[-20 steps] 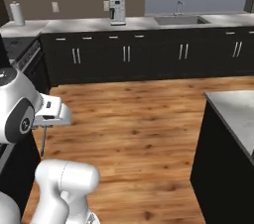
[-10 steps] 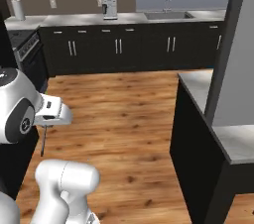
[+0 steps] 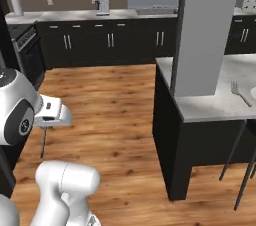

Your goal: Take the fork and place it on the left side of the plate. Then take the spoon and place it on the right side of the plate. Make sure they're directly next to the plate.

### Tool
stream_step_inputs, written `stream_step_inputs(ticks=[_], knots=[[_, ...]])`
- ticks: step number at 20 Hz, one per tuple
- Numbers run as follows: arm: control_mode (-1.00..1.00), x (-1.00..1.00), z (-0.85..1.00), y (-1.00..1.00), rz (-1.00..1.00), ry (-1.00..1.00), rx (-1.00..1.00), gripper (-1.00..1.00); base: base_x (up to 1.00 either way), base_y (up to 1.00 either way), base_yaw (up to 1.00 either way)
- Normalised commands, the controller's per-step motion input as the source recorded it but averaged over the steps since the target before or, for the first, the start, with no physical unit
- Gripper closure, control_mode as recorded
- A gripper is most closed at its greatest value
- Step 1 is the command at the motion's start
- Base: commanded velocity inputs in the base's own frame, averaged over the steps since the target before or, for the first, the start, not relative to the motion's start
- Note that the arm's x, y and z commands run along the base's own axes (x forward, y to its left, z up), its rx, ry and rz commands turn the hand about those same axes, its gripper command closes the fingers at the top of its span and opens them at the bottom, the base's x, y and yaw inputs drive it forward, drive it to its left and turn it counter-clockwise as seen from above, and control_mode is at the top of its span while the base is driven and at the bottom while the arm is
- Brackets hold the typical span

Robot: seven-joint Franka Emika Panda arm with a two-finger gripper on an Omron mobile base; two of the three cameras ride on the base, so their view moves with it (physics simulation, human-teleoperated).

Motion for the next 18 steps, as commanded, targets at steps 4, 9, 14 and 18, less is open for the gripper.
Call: stream_step_inputs(ticks=[4,9,14,18], knots=[[1.0,0.0,0.0,0.0,0.0,0.0,0.0,1.0,-0.28,-0.99,0.0],[1.0,0.0,0.0,0.0,0.0,0.0,0.0,1.0,-0.05,-1.0,0.0],[1.0,0.0,0.0,0.0,0.0,0.0,0.0,1.0,0.0,-1.0,0.02],[1.0,0.0,0.0,0.0,0.0,0.0,0.0,1.0,0.0,-1.0,0.03]])
